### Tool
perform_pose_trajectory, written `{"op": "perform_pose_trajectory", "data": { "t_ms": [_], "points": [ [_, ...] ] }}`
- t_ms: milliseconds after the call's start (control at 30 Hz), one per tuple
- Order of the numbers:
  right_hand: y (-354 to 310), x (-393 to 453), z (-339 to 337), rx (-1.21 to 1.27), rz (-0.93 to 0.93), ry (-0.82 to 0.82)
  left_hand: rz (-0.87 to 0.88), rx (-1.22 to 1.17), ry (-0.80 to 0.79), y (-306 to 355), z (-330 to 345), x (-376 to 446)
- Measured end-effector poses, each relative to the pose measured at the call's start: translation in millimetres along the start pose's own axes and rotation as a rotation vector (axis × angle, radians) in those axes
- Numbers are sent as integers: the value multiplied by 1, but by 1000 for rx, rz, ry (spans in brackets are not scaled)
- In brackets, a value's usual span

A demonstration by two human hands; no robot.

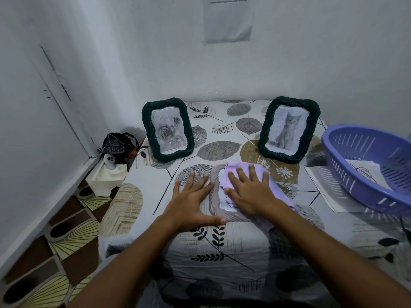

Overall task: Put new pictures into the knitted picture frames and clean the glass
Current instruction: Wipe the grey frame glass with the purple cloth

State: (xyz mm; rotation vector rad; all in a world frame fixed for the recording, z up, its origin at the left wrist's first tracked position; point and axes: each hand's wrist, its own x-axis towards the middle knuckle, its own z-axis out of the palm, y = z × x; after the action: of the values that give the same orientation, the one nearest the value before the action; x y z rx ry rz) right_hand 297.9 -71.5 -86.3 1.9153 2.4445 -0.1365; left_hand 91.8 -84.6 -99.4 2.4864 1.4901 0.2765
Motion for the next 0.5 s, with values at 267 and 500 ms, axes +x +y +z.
{"op": "perform_pose_trajectory", "data": {
  "t_ms": [267, 500],
  "points": [
    [66, -3, -6, -77, -297, 21, 27, 2, -48, 0, -2, 1],
    [21, 27, -7, -50, -168, -7, 31, -18, -57, -1, -1, 1]
  ]
}}
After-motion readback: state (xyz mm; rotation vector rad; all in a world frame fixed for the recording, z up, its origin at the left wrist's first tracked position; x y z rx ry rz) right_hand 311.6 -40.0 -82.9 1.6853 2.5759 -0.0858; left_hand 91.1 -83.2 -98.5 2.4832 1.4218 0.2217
